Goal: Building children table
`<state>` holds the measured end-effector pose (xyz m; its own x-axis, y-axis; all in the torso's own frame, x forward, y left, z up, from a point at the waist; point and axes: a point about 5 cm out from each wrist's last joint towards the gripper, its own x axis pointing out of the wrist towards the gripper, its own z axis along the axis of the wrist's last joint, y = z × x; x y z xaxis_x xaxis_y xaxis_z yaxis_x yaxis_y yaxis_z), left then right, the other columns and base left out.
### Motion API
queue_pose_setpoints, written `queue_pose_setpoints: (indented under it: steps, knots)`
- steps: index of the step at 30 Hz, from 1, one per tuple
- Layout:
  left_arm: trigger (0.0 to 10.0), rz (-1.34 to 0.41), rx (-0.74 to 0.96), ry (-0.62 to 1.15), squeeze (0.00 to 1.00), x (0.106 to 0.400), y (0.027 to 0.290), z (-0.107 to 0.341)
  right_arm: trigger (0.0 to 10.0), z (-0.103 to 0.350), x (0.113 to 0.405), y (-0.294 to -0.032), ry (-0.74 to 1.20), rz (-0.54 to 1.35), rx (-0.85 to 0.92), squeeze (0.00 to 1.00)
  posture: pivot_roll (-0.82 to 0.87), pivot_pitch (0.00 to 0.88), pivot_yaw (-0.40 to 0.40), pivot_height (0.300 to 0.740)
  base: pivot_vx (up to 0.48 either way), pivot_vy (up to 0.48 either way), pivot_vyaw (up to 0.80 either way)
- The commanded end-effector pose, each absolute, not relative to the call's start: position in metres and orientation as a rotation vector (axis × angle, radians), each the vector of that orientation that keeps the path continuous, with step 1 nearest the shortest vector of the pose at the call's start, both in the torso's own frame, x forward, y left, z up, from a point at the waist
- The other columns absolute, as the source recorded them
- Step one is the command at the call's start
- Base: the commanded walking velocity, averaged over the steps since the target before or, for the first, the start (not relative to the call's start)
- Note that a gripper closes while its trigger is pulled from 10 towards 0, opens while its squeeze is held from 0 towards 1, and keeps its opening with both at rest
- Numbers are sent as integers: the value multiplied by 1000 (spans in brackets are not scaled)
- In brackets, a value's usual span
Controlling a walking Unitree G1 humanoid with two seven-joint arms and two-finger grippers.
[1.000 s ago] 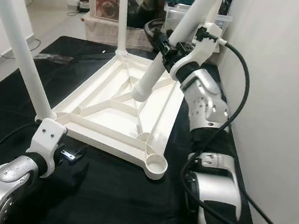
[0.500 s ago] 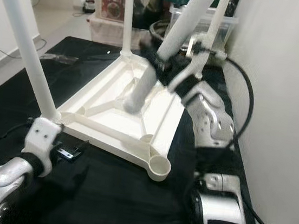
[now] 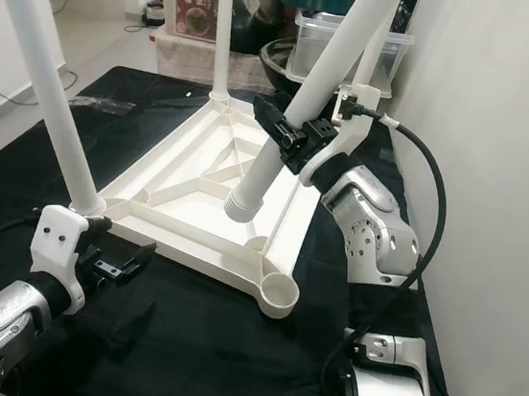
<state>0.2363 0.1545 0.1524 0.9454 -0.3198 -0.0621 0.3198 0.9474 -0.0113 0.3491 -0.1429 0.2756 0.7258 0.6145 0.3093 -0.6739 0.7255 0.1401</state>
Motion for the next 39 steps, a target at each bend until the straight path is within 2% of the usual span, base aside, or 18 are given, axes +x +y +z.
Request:
queue_pose_setpoints:
  steps: [1,6,8,12,16,19,31,33,39]
  knots:
    - [10000,-353,-19,34,0,234,150,155,10000,277,343,-144,-272,724,267,0,-13,0,-51,740,0,0,-419]
    - [10000,-355,-31,8,0,233,149,157,10000,276,338,-140,-264,742,259,0,-13,0,-51,740,0,0,-800]
    - [10000,-348,-43,8,0,233,150,157,10000,277,336,-140,-288,729,214,0,-12,0,-51,740,0,0,0]
    - [10000,-356,-57,15,0,232,149,156,10000,275,334,-136,-278,758,236,0,-11,0,-50,740,0,0,-253]
    - [10000,-391,-90,24,0,230,145,157,10000,275,332,-132,-266,779,254,0,-10,0,-48,740,0,371,-800]
    - [10000,-424,-92,0,0,227,140,161,10000,277,330,-133,-301,761,189,0,-9,0,-47,740,0,480,-800]
    - [10000,-412,-86,-32,0,229,142,163,10000,274,327,-130,-299,789,129,0,-5,0,-41,740,0,0,0]
    - [10000,-413,-63,-33,0,228,142,163,10000,271,326,-132,-289,818,49,0,-3,0,-45,740,0,0,0]
    - [10000,-408,-45,-42,0,229,142,163,10000,270,328,-133,-284,820,26,0,-3,0,-48,740,0,0,0]
